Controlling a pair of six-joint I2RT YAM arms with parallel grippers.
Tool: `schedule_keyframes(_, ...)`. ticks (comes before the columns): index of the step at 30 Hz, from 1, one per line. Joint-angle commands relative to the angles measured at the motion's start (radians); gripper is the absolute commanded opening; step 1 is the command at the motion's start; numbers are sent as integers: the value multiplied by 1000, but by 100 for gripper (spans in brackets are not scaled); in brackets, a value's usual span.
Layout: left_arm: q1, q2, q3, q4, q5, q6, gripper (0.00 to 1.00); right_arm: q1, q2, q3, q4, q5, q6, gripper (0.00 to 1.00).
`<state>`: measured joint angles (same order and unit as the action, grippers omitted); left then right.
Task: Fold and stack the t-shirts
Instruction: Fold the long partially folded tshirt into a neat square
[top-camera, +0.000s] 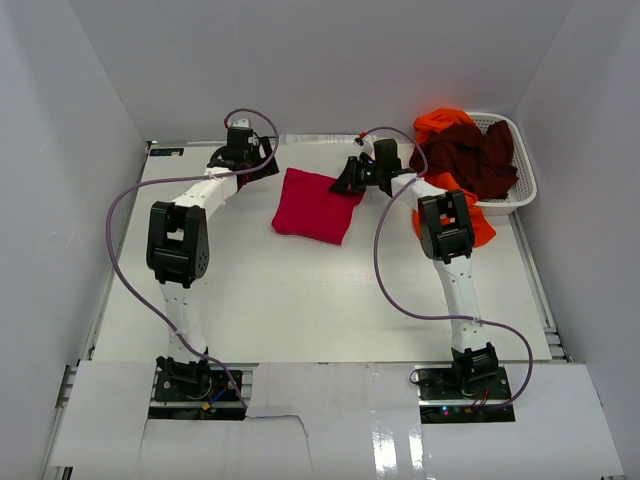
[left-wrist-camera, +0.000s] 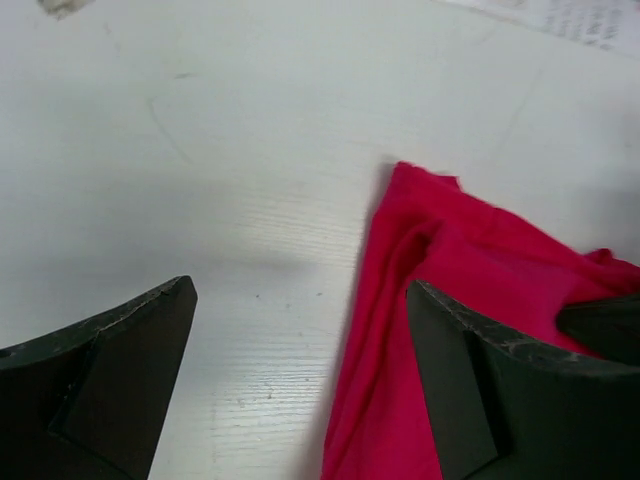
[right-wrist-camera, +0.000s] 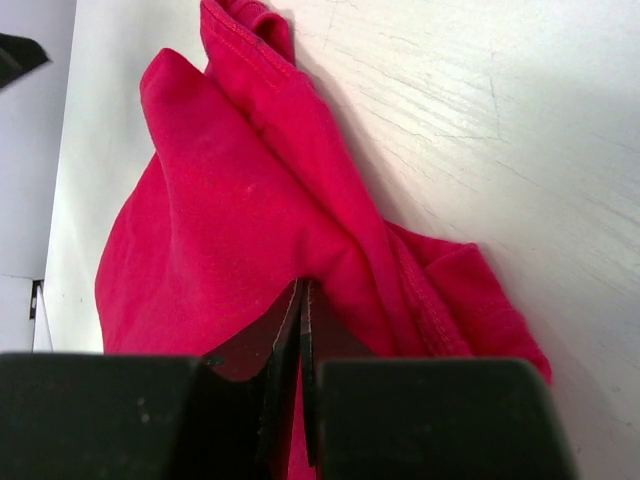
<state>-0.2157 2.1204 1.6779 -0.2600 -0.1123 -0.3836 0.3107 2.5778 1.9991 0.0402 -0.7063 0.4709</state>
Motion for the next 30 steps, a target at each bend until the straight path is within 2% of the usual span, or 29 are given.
schedule_keyframes(1, -5, -117, -6, 73, 144, 38, 97, -1, -28, -23, -83, 38, -43, 8)
schedule_keyframes(5, -4, -114, 12, 113, 391, 51, 96, -1, -31, -25, -83, 36, -44, 8)
schedule_keyframes(7, -2, -86, 40, 125, 448, 38, 95, -1, -31, -25, -83, 33, -44, 8)
schedule_keyframes(8, -2, -76, 48, 133, 501, 34, 92, -1, -33, -25, -83, 33, -44, 8)
schedule_keyframes(11, -4, -16, 97, 128, 536, 32, 83, -1, -36, -25, -86, 33, -49, 8)
schedule_keyframes(14, -5, 30, 118, 117, 504, 38, 42, 1, -38, -23, -91, 36, -55, 8)
schedule_keyframes(15, -5, 51, 131, 113, 488, 38, 25, -1, -42, -25, -92, 36, -57, 8)
schedule_keyframes(16, -5, 62, 131, 107, 484, 38, 23, -1, -45, -26, -94, 36, -58, 8)
schedule_keyframes(20, -5, 124, 169, 103, 525, 26, 26, 1, -51, -33, -97, 39, -67, 8)
schedule_keyframes(30, -5, 272, 304, 131, 775, -58, 29, -1, -51, -28, -117, 41, -81, 8)
